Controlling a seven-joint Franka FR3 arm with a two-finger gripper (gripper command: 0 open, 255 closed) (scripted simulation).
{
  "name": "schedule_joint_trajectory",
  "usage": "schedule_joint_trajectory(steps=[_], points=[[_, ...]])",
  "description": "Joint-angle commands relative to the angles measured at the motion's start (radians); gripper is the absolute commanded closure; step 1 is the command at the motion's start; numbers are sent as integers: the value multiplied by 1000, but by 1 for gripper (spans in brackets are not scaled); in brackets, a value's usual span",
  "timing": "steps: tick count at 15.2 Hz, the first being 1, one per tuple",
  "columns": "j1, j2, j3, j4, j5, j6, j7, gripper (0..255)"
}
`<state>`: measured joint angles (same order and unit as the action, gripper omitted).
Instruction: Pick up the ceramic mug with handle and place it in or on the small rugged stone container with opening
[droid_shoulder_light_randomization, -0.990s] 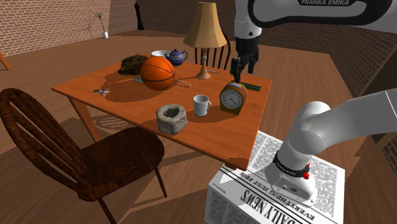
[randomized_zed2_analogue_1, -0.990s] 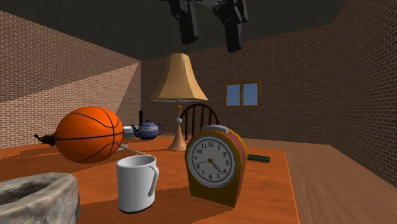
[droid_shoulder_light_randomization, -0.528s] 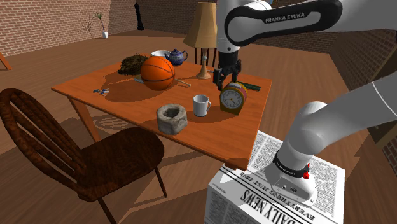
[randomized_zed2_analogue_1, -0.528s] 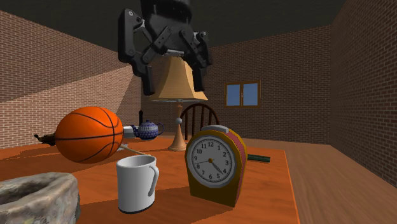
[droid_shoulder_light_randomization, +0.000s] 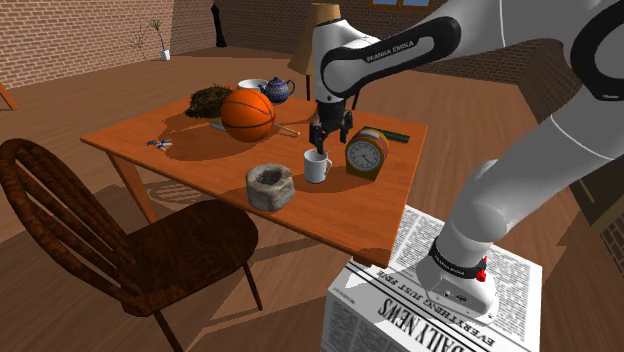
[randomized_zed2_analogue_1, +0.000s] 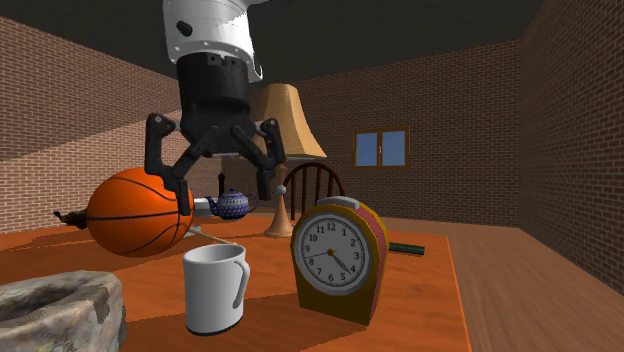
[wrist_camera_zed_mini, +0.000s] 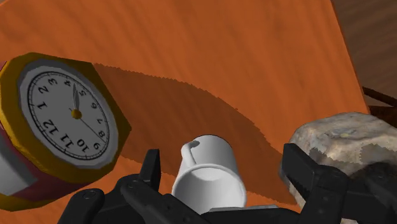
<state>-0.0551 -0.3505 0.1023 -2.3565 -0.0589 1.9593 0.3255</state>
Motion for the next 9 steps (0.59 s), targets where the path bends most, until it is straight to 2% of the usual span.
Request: schedule_joint_trajectory(steps=[1,8,9], points=[[-4,80,5,37,-1,49,24,0],[-15,345,10,172,-13,193,93,0],[-14,347,9,173,-13,194,93,0]])
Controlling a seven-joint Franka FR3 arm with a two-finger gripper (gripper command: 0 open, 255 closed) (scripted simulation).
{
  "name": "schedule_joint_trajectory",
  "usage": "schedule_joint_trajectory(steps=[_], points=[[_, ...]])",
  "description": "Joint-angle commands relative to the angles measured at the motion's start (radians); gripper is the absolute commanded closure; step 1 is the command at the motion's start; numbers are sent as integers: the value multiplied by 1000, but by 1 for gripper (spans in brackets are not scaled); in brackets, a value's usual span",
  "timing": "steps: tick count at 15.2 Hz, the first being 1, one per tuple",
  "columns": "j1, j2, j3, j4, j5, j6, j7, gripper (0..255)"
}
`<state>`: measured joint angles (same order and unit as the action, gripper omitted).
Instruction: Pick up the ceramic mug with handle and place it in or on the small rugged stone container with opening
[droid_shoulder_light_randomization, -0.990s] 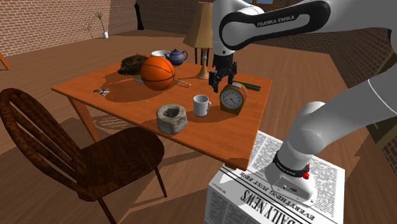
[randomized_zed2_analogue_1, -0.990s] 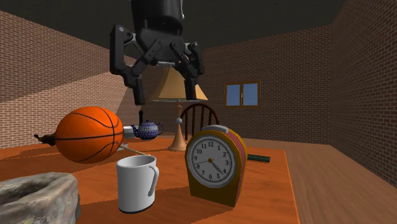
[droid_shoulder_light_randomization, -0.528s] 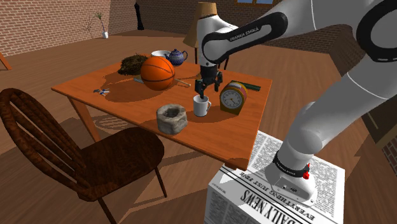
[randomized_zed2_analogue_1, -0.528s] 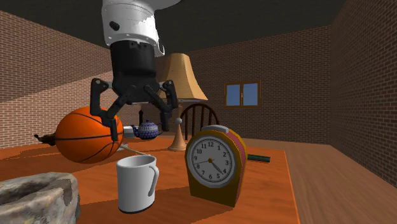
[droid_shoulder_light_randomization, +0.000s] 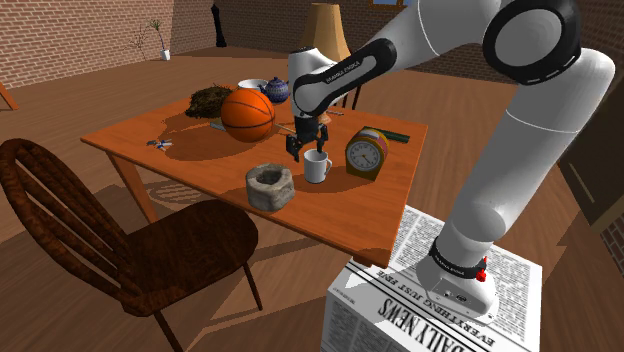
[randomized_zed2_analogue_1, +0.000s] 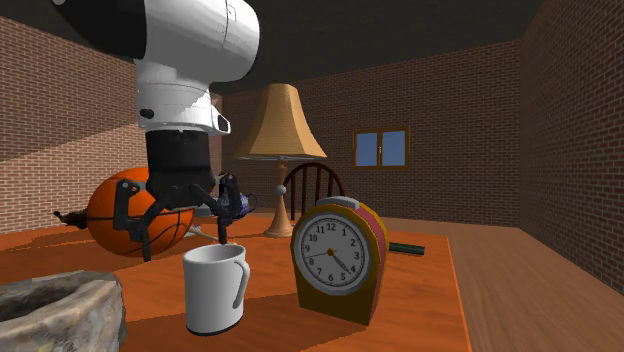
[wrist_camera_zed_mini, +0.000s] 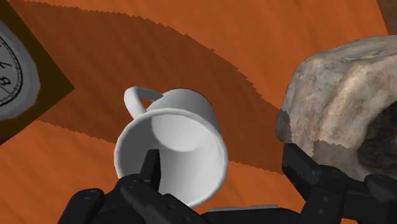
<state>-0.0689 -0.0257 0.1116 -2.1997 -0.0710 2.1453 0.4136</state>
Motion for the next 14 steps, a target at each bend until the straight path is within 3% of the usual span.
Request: schedule_joint_trajectory(steps=[1,7,14], points=[[-1,28,-1,9,-3,21,6,0],[-3,73,-3,-32,-14,107,14,0],[-3,73,-3,-32,-14,107,14,0]])
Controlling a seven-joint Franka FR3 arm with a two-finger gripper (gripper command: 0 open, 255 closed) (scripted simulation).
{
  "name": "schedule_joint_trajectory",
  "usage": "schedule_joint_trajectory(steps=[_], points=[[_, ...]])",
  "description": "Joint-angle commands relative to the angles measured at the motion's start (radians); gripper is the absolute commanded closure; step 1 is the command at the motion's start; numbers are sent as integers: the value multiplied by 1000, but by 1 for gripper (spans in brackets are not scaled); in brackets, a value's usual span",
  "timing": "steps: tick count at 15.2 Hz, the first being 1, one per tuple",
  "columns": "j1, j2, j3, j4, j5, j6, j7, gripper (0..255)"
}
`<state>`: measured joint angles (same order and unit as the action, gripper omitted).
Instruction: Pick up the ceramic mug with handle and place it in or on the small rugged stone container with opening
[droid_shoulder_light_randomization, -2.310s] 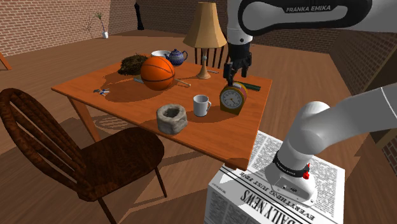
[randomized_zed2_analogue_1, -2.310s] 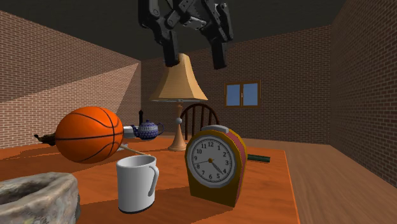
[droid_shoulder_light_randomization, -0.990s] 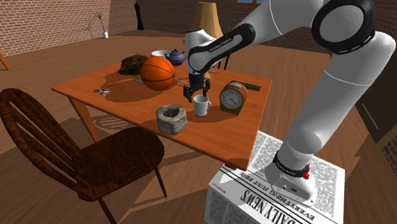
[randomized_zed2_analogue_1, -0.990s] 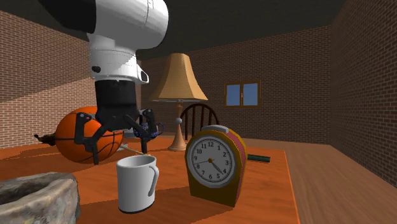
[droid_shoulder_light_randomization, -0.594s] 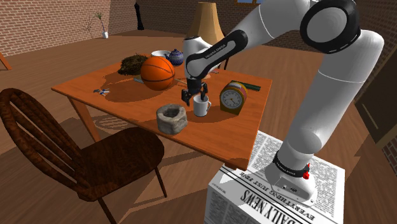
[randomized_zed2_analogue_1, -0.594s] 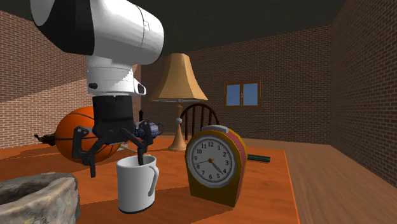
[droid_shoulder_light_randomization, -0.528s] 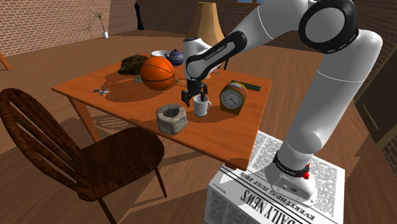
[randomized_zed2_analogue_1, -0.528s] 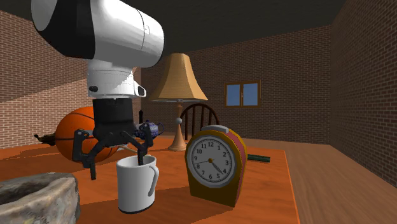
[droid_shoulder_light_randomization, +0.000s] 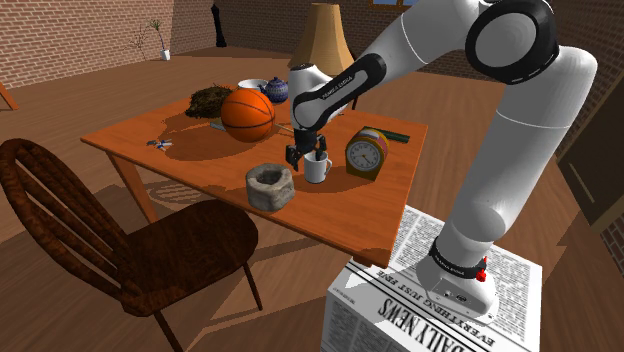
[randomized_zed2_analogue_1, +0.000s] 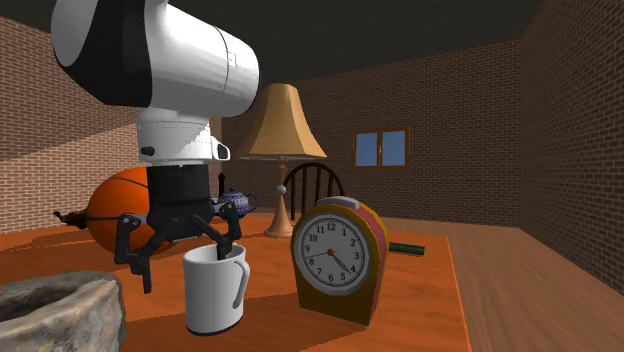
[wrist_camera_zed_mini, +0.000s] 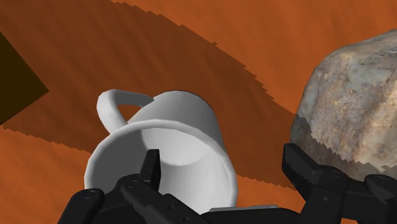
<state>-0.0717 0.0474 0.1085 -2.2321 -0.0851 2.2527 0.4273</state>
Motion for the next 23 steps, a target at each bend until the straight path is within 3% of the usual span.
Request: schedule_joint_trajectory(steps=[1,2,11,23], points=[[0,0,0,0,0,0,0,0],[0,0,0,0,0,0,0,255],[0,0,0,0,0,0,0,255],[0,-80,1,78,19,-157,-20,255]])
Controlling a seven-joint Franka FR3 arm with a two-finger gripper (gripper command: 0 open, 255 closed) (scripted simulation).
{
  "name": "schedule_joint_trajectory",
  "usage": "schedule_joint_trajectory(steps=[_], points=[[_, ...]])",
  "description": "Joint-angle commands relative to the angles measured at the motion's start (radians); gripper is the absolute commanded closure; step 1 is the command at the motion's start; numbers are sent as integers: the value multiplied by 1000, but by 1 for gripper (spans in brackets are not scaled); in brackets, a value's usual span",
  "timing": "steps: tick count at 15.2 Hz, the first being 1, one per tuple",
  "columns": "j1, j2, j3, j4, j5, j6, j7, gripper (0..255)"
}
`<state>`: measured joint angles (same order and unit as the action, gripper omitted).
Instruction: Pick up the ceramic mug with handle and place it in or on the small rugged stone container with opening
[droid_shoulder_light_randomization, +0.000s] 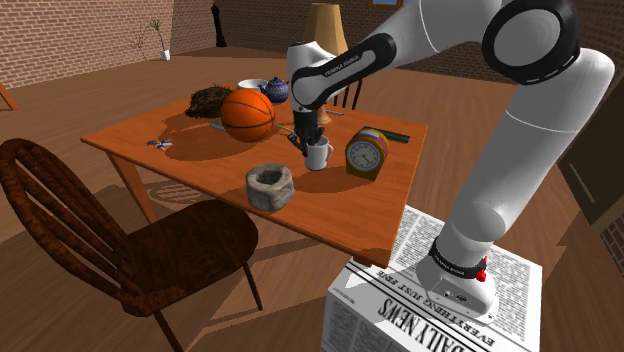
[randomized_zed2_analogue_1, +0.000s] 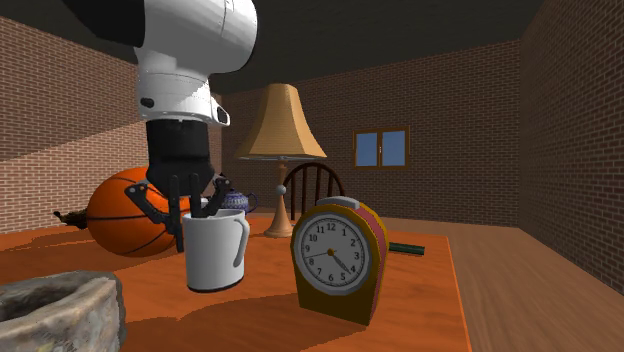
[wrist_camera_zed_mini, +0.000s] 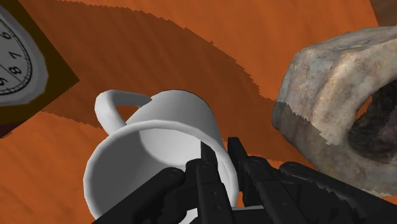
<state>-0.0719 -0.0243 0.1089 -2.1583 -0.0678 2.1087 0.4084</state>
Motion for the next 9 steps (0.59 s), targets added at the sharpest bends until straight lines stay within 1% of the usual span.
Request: schedule_joint_trajectory(steps=[1,9], points=[[0,-14,0,12,3,-26,-2,255],[1,-49,0,82,10,-131,-12,255]])
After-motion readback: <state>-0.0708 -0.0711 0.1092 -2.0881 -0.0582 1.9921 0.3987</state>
